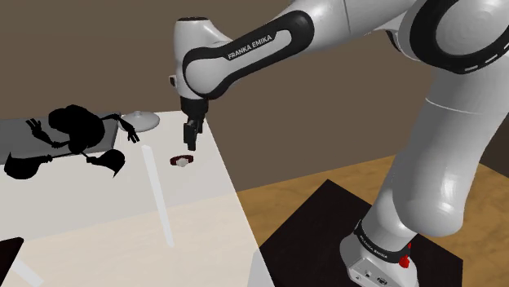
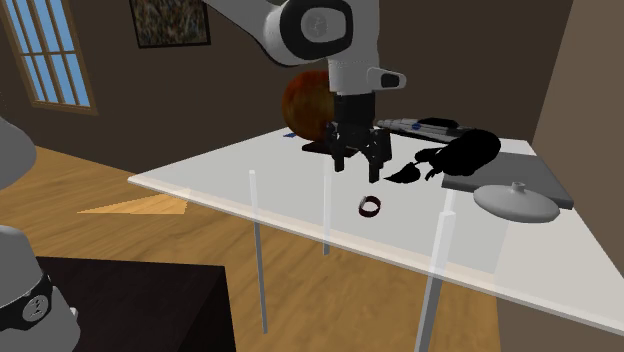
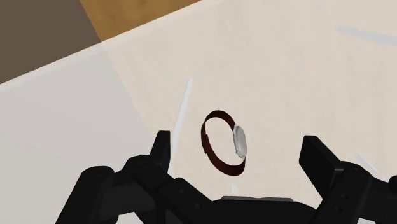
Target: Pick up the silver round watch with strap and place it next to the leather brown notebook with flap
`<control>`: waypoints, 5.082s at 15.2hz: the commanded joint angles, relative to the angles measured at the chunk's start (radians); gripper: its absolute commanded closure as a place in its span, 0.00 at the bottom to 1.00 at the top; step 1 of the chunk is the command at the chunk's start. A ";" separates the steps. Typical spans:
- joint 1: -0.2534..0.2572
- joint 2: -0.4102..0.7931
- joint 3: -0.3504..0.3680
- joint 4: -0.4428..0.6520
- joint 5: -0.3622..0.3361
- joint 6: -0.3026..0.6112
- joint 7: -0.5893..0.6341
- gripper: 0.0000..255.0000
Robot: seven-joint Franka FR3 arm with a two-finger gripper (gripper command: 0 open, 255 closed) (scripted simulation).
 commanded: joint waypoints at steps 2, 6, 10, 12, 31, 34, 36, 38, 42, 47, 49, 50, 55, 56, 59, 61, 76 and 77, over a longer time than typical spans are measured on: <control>0.028 0.085 0.018 0.073 -0.041 0.027 -0.016 0.00; 0.061 0.178 0.032 0.160 -0.087 0.046 -0.032 0.00; 0.063 0.208 0.027 0.148 -0.097 0.088 -0.026 0.00; 0.064 0.224 0.025 0.143 -0.102 0.108 -0.023 0.00; 0.065 0.237 0.023 0.139 -0.106 0.124 -0.020 1.00; 0.063 0.218 0.026 0.154 -0.099 0.091 -0.027 1.00; 0.062 0.206 0.028 0.164 -0.094 0.068 -0.031 1.00; 0.061 0.194 0.030 0.176 -0.090 0.046 -0.034 1.00; 0.060 0.173 0.033 0.202 -0.081 0.000 -0.042 1.00; 0.058 0.151 0.036 0.240 -0.073 -0.059 -0.050 1.00; 0.058 0.144 0.037 0.256 -0.070 -0.083 -0.053 1.00; 0.058 0.141 0.038 0.265 -0.068 -0.095 -0.054 1.00; 0.119 0.158 0.064 0.302 -0.088 -0.123 0.036 1.00; 0.135 0.165 0.070 0.313 -0.094 -0.129 0.059 1.00; 0.183 0.192 0.087 0.353 -0.112 -0.148 0.126 1.00; 0.217 0.215 0.097 0.386 -0.126 -0.164 0.170 1.00; 0.462 0.463 0.131 0.743 -0.217 -0.307 0.413 1.00; 0.461 0.464 0.131 0.731 -0.218 -0.295 0.415 1.00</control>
